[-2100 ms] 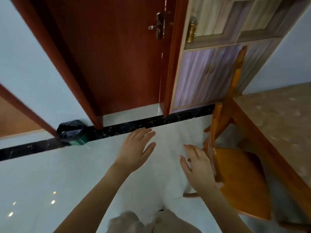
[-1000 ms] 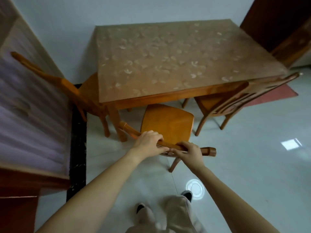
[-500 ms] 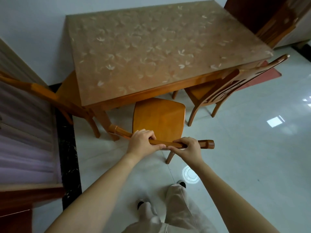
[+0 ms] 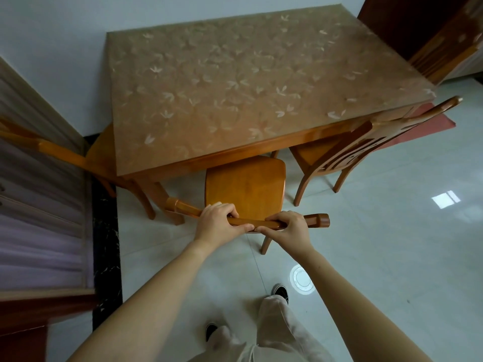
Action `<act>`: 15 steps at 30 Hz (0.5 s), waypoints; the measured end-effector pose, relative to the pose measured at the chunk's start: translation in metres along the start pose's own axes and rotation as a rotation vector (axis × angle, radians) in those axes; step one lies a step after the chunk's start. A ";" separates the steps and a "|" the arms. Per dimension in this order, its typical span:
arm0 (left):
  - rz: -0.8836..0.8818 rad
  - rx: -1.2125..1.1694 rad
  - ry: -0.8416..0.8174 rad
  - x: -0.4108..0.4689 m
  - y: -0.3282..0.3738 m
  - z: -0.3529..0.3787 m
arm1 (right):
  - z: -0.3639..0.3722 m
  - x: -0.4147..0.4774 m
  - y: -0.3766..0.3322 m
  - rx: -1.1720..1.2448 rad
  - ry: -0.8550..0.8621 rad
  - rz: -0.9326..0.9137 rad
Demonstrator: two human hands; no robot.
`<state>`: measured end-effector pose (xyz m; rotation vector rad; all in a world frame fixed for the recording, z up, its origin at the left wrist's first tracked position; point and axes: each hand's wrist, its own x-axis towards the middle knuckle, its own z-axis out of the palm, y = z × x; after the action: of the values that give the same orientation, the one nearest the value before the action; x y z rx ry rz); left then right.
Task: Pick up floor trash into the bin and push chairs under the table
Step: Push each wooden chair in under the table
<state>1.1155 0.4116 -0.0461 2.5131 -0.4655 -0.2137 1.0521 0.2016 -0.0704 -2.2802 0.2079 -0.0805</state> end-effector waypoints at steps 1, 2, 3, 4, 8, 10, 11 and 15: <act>-0.010 -0.006 0.000 0.003 0.004 0.002 | -0.003 0.005 0.004 0.003 -0.005 -0.010; -0.018 -0.006 0.003 0.006 0.008 0.004 | -0.007 0.009 0.008 0.009 -0.012 -0.019; -0.026 -0.003 0.009 0.009 0.012 0.007 | -0.012 0.013 0.012 0.013 -0.019 -0.027; -0.033 0.002 0.016 0.012 0.017 0.010 | -0.016 0.017 0.017 0.017 -0.026 -0.035; -0.070 0.002 0.039 0.024 0.037 0.025 | -0.035 0.034 0.034 0.017 -0.059 -0.067; -0.086 0.004 0.058 0.029 0.044 0.030 | -0.041 0.041 0.042 0.015 -0.070 -0.090; -0.098 0.002 0.066 0.031 0.047 0.033 | -0.044 0.044 0.045 0.014 -0.075 -0.104; -0.157 -0.009 0.083 0.039 0.060 0.040 | -0.054 0.057 0.054 0.018 -0.084 -0.151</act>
<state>1.1248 0.3297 -0.0471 2.5399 -0.2337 -0.1705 1.0944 0.1164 -0.0757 -2.2731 -0.0091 -0.0640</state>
